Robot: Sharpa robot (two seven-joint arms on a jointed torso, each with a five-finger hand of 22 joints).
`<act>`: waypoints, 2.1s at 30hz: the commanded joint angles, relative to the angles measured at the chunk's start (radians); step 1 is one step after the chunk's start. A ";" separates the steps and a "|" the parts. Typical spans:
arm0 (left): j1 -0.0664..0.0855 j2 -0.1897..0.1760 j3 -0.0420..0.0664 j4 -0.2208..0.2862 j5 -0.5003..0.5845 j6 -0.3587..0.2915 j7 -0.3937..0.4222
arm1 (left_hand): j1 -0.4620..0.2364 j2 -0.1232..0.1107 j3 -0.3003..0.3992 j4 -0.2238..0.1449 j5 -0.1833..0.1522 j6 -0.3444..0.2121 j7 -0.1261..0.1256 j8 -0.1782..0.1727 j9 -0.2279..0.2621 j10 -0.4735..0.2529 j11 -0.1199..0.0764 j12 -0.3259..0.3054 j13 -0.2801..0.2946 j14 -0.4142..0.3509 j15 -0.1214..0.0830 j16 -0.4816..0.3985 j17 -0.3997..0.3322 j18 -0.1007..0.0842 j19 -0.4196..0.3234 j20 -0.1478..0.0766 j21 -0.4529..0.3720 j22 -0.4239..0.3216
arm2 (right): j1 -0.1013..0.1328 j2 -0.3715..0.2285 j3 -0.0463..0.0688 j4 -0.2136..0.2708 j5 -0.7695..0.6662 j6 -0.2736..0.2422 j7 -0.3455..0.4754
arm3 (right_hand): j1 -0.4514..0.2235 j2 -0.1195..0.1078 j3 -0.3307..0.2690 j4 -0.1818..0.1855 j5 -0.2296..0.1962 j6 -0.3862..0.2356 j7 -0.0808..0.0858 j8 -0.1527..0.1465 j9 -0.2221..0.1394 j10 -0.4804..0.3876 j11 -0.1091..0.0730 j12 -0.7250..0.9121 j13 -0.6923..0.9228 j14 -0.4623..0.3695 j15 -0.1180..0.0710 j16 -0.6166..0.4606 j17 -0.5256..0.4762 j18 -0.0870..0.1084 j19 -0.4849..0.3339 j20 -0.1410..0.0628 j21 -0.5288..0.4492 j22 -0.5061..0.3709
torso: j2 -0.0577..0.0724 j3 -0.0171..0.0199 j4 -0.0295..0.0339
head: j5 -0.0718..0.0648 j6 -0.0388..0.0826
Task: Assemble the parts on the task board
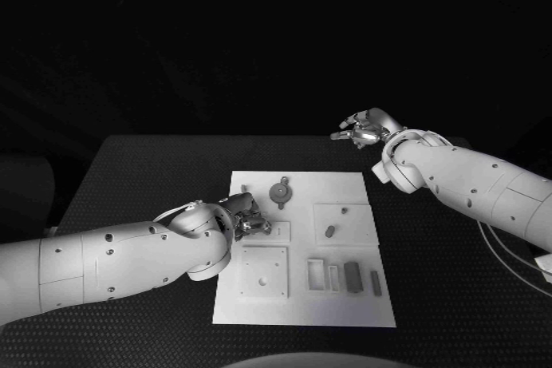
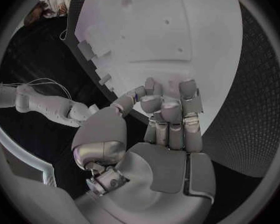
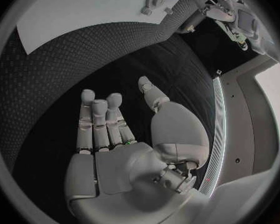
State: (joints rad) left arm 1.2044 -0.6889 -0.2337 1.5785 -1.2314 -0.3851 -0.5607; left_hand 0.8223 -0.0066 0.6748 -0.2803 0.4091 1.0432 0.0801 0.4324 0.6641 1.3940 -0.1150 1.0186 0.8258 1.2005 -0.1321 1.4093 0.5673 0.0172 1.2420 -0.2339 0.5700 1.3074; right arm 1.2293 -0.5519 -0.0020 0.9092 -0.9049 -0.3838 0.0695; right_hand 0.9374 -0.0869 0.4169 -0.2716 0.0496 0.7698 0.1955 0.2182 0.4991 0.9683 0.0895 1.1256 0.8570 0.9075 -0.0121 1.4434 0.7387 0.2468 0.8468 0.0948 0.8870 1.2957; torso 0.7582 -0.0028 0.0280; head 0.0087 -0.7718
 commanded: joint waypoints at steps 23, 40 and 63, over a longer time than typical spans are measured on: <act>-0.002 0.006 -0.002 -0.001 0.026 0.021 -0.005 | 0.023 0.016 0.004 -0.001 -0.014 0.227 -0.106 0.003 0.000 -0.008 -0.019 0.006 -0.005 -0.012 -0.006 0.006 -0.007 0.028 0.005 0.000 -0.002 0.017 | -0.001 0.000 0.000 -0.001 0.001 0.017 0.003 | -0.015 -0.001 -0.002 0.003 0.000 0.008 0.000 0.006 -0.002 -0.154 -0.004 0.005 -0.003 0.001 -0.008 0.005 -0.002 0.015 -0.002 0.004 -0.005 0.002 | 0.000 -0.0005 -0.0001 | -0.001 -0.004; -0.001 0.009 -0.003 0.001 0.037 0.035 -0.001 | -0.012 -0.004 -0.089 0.027 -0.069 0.234 -0.109 0.007 0.000 -0.008 -0.021 0.012 -0.012 -0.013 -0.007 0.013 -0.016 0.031 0.007 0.000 -0.008 0.016 | -0.001 0.002 0.000 -0.001 0.001 0.021 0.000 | -0.016 -0.001 -0.002 0.003 0.000 0.008 0.000 0.006 -0.002 -0.154 -0.004 0.006 -0.004 0.001 -0.008 0.005 -0.003 0.015 -0.002 0.004 -0.006 0.002 | 0.000 -0.0007 0.0002 | 0.001 -0.005; -0.001 0.016 -0.002 -0.002 0.033 0.033 0.003 | -0.012 0.083 -0.079 0.007 -0.017 0.233 -0.108 0.007 -0.002 -0.012 -0.020 0.014 -0.019 -0.017 -0.003 0.018 -0.021 0.030 0.002 0.003 -0.011 0.019 | -0.002 0.003 0.000 -0.004 0.001 0.025 -0.001 | -0.022 0.001 -0.002 0.005 0.000 0.007 0.000 0.007 -0.002 -0.155 -0.004 0.007 -0.006 0.000 -0.008 0.006 -0.004 0.015 -0.002 0.005 -0.006 0.002 | 0.000 -0.0004 0.0000 | 0.002 -0.004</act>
State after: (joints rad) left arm 1.2050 -0.6792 -0.2349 1.5713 -1.2052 -0.3688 -0.5700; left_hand 0.7792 0.0373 0.5959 -0.2675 0.3899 1.0686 0.0562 0.4385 0.6638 1.3960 -0.1171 1.0283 0.8079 1.1897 -0.1357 1.4210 0.5473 0.0232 1.2400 -0.2319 0.5661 1.3076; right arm 1.2280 -0.5504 -0.0025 0.9058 -0.9045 -0.3746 0.0652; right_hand 0.9253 -0.0827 0.4169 -0.2716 0.0496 0.7698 0.1956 0.2182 0.4977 0.9683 0.0895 1.1255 0.8522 0.9077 -0.0153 1.4434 0.7361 0.2469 0.8468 0.0948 0.8870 1.2961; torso 0.7583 -0.0031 0.0280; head 0.0109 -0.7765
